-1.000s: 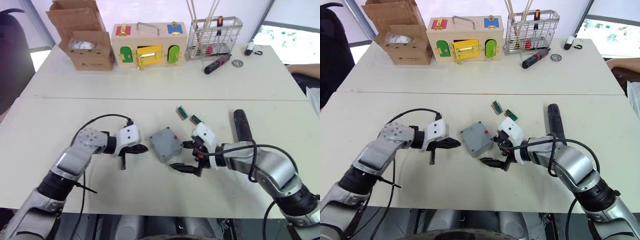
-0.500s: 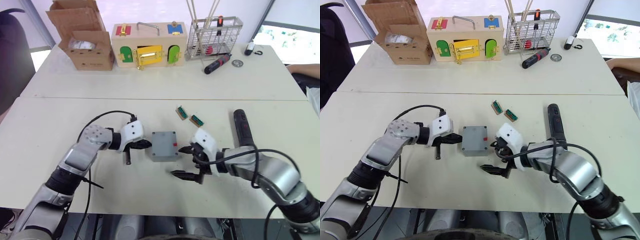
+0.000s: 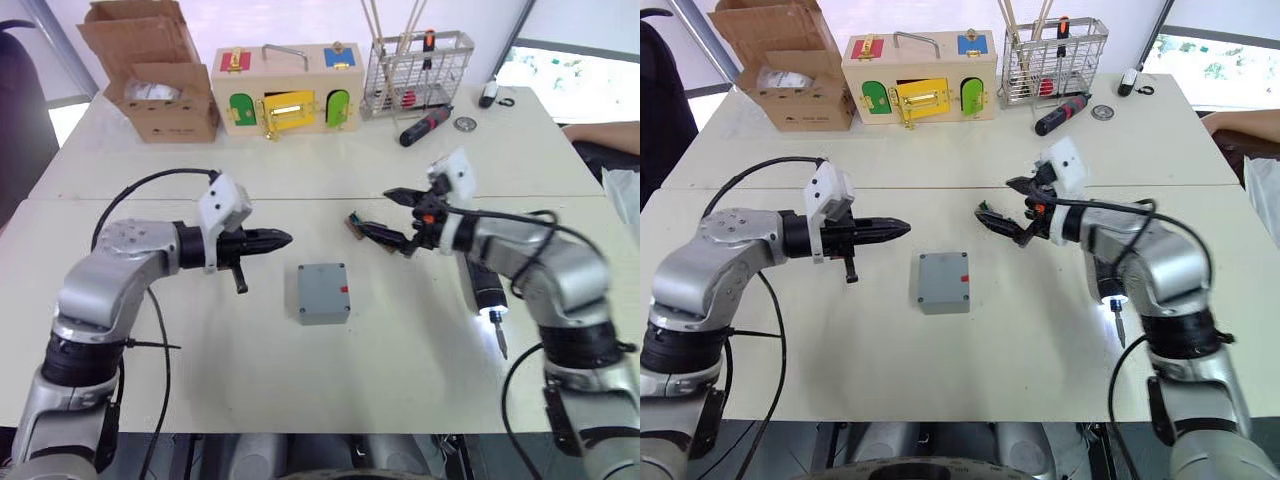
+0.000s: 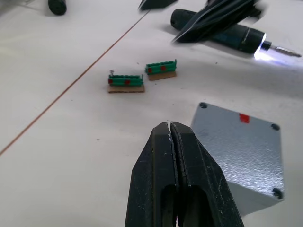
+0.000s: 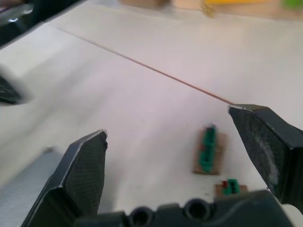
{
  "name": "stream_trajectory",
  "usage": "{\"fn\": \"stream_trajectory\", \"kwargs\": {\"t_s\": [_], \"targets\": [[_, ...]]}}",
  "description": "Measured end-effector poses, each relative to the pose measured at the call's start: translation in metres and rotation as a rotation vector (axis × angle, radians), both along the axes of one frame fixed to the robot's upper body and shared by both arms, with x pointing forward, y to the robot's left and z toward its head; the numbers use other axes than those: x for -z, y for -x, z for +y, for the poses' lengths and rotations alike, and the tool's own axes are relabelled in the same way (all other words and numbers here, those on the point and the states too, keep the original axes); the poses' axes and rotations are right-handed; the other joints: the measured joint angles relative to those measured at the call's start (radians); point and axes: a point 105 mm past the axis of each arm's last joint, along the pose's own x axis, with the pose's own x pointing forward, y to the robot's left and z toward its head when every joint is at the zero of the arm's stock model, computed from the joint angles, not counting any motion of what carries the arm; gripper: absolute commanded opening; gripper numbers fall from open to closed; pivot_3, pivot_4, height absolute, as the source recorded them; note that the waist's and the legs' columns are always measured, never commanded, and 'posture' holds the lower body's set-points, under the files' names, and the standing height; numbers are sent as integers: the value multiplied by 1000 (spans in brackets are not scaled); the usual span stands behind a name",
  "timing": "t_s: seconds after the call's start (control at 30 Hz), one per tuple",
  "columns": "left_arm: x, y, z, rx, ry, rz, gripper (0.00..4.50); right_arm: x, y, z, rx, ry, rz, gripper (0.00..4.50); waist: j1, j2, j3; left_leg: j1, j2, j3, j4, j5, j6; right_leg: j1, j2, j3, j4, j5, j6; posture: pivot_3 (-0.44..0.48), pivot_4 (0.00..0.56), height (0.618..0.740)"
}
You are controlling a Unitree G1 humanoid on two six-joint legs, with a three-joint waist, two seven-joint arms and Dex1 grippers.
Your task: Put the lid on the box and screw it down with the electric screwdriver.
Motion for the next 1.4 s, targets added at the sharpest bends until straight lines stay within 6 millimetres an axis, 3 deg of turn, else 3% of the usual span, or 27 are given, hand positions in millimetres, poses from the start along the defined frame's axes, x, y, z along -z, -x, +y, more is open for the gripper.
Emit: {"fn": "stream_trajectory", "kwargs": {"t_s": [0.07, 0.33, 0.67, 0.77, 0.87, 1.23, 1.4], "targets": [[-1, 3, -1, -37, 30, 6, 0, 8, -11, 6, 22, -14, -2, 4486, -2, 0, 0, 0, 0, 0, 0, 0, 0, 0, 0, 0, 0, 0, 0, 0, 150, 740], [17, 13, 6, -102, 22, 78, 0, 30, -36, 15, 64, -2, -31, 2391, 1, 0, 0, 0, 0, 0, 0, 1, -2, 0, 0, 0, 1, 0, 0, 0, 150, 740], [20, 12, 7, -95, -8, 72, 0, 46, -46, 18, 85, 42, -47, 2391, -2, 0, 0, 0, 0, 0, 0, 1, -2, -1, 0, 0, 1, 0, 0, 0, 150, 740], [20, 11, 7, -92, -7, 64, 0, 47, -47, 17, 93, 38, -50, 1611, -2, 0, 0, 0, 0, 0, 0, 1, -2, -1, 0, 0, 1, 0, 0, 0, 150, 740], [21, 11, 7, -90, -14, 61, 0, 49, -48, 17, 98, 42, -48, 177, -2, 0, 0, 0, 0, 0, 0, 1, -2, -1, 0, 0, 1, 0, 0, 0, 150, 740], [28, 13, 5, -76, -31, 66, 0, 46, -50, 15, 121, 23, -61, 75, -2, 0, 0, 0, 0, 0, 0, 1, -2, -1, 0, 0, 1, 0, 0, 0, 150, 740], [28, 12, 7, -80, -37, 66, 0, 19, -49, 13, 131, -27, -135, 75, -2, 0, 0, 0, 0, 0, 0, 1, -2, -1, 0, 0, 1, 0, 0, 0, 150, 740]]}}
